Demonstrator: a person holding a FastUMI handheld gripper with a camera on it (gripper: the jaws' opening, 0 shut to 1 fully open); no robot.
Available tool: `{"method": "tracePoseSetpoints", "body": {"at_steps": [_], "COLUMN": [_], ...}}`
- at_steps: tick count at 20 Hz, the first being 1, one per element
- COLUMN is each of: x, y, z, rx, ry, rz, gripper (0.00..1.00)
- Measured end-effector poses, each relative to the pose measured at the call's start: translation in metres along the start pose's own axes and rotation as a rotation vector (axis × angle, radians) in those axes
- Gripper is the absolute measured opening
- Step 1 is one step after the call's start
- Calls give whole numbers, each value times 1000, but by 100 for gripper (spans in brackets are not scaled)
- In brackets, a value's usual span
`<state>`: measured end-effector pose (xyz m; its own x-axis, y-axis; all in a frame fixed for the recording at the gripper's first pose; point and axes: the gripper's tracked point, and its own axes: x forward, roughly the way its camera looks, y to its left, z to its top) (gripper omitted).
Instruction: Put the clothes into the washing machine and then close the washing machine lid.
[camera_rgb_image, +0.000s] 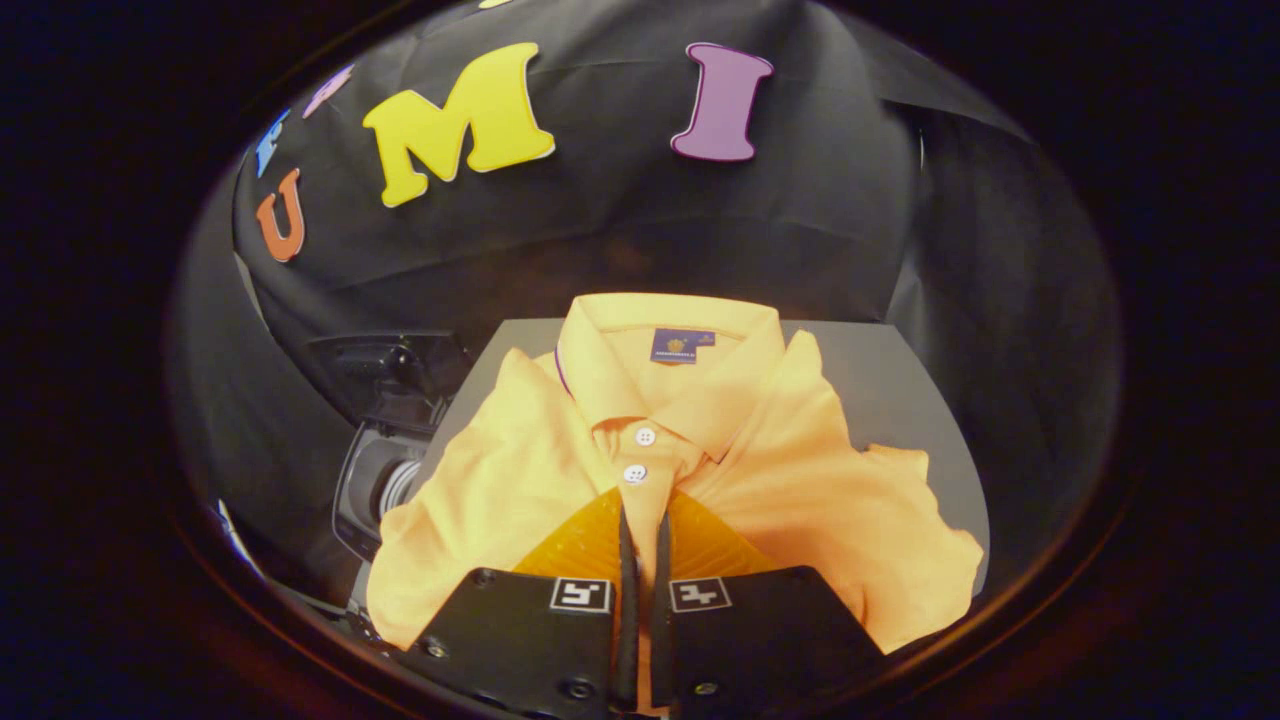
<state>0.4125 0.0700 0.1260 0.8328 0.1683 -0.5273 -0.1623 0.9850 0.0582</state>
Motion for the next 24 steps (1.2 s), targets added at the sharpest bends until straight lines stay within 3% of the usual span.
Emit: {"method": "tracePoseSetpoints", "body": {"at_steps": [8, 14, 20, 24], "x": [-74, -146, -198, -205], "y": [42, 82, 154, 215], "z": [0, 13, 28, 31], "rx": [85, 62, 28, -11], "ry": [-89, -203, -285, -292], "rz": [110, 172, 239, 300], "gripper": [7, 7, 7, 7]}}
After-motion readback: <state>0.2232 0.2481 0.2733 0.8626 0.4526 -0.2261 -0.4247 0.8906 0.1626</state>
